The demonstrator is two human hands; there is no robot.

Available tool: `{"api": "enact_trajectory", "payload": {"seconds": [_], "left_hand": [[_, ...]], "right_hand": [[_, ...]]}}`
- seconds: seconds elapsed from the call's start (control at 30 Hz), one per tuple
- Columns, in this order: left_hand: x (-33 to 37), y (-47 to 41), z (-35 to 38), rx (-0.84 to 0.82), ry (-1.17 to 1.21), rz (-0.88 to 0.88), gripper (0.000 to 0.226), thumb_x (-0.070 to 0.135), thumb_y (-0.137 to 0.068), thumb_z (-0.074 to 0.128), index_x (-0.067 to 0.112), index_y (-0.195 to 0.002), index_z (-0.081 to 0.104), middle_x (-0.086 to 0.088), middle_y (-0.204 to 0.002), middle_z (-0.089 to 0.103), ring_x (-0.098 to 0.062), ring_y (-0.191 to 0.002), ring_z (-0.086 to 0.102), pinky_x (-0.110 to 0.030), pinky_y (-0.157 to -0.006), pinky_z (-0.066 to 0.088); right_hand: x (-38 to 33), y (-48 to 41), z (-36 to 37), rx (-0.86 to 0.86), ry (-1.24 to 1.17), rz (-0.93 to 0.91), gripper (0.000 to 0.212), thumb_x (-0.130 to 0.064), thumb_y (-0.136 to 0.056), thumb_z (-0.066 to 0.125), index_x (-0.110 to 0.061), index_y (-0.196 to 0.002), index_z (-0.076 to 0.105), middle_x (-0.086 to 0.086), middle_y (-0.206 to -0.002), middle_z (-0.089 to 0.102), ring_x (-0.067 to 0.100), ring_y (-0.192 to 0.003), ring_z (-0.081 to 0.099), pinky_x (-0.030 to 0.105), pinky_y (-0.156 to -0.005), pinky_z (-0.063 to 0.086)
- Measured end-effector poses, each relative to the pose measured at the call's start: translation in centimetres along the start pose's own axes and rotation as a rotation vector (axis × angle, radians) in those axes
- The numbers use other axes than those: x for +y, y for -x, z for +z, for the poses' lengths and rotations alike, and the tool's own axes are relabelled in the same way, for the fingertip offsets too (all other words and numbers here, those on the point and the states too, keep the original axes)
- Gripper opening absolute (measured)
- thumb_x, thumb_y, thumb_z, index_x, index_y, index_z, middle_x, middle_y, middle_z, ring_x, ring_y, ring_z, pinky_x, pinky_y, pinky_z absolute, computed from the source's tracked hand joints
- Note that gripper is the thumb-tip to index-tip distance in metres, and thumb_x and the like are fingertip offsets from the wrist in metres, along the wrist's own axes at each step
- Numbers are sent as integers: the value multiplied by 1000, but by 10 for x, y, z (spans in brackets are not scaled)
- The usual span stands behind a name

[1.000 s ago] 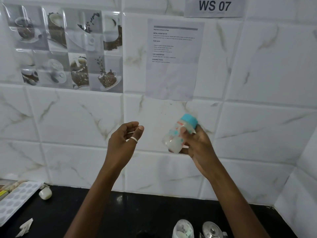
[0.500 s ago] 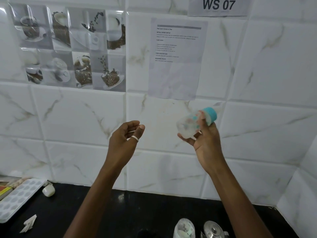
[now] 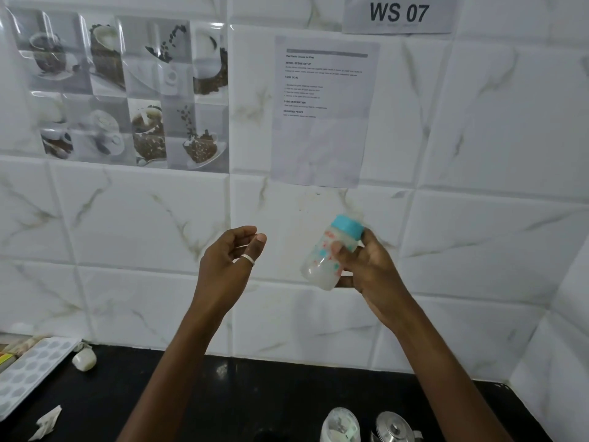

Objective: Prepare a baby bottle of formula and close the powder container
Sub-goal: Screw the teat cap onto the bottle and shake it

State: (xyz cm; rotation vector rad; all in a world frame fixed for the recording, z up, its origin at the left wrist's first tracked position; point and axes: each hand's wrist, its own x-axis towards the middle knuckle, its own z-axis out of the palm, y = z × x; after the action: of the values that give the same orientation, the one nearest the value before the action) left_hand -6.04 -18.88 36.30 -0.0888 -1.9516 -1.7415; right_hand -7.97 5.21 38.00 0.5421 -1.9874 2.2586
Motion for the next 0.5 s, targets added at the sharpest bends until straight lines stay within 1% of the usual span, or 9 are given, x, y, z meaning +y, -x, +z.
{"api": "enact_trajectory", "payload": {"seconds": [0.07, 0.13, 0.2, 0.27, 0.3, 0.33, 0.43, 0.47, 0.5], "left_hand": [[0, 0, 0, -8, 0, 1, 19, 51, -93, 71, 42, -110, 69, 16, -108, 76, -7, -107, 72, -43, -101, 58], [0, 0, 0, -13, -8, 5, 21, 52, -93, 70, 42, -111, 68, 16, -109, 76, -7, -107, 72, -43, -101, 58], [0, 0, 0, -12, -10, 7, 20, 52, -93, 70, 42, -111, 68, 15, -109, 76, -7, -107, 72, -43, -101, 58], [0, -1, 2, -14, -5, 8, 19, 51, -93, 70, 42, -110, 68, 15, -109, 76, -7, -107, 72, -44, -101, 58], [0, -1, 3, -16, -4, 9, 19, 51, -93, 70, 42, -110, 68, 14, -110, 76, -7, -107, 72, -44, -101, 57], [0, -1, 4, -19, -5, 10, 18, 51, -93, 71, 43, -110, 68, 14, -110, 76, -7, -107, 72, -44, -101, 57], [2, -1, 5, -25, -6, 12, 18, 51, -93, 71, 43, -110, 68, 16, -110, 76, -7, -107, 72, -43, -101, 57], [2, -1, 4, -25, -8, 14, 19, 51, -93, 70, 43, -110, 68, 15, -110, 76, -7, -107, 72, -43, -101, 57], [2, -1, 4, -23, -11, 15, 19, 50, -94, 70, 42, -111, 68, 15, -110, 76, -7, -107, 72, -43, -101, 57]], "right_hand": [[-5, -3, -5, 102, -234, -54, 68, -46, -72, 81, -18, -129, 57, 7, -115, 75, 33, -108, 73, 52, -74, 62], [-9, -7, -9, 195, -413, -114, 54, -41, -85, 74, -15, -130, 57, 6, -112, 76, 31, -106, 74, 51, -72, 62], [-7, -5, -8, 162, -359, -108, 52, -40, -86, 72, -17, -129, 56, 4, -111, 77, 32, -108, 73, 51, -74, 62], [-3, -1, -6, 41, -136, -33, 63, -47, -76, 79, -21, -129, 56, 1, -111, 76, 32, -110, 72, 50, -75, 62], [-1, 1, -5, 9, -45, -9, 69, -51, -70, 81, -23, -129, 57, -1, -111, 76, 31, -111, 71, 48, -75, 62], [-3, 1, -7, 15, -26, -14, 71, -51, -68, 82, -23, -128, 57, 0, -111, 76, 31, -111, 71, 47, -74, 62], [-12, -2, -13, 149, -316, -83, 58, -39, -82, 74, -15, -131, 56, 10, -116, 73, 32, -106, 73, 50, -70, 62], [-15, -5, -14, 194, -384, -105, 54, -37, -85, 69, -14, -132, 55, 9, -117, 72, 32, -105, 74, 50, -70, 62], [-17, -5, -14, 205, -383, -118, 54, -36, -86, 67, -14, -133, 54, 9, -119, 71, 31, -107, 73, 51, -72, 63]]}}
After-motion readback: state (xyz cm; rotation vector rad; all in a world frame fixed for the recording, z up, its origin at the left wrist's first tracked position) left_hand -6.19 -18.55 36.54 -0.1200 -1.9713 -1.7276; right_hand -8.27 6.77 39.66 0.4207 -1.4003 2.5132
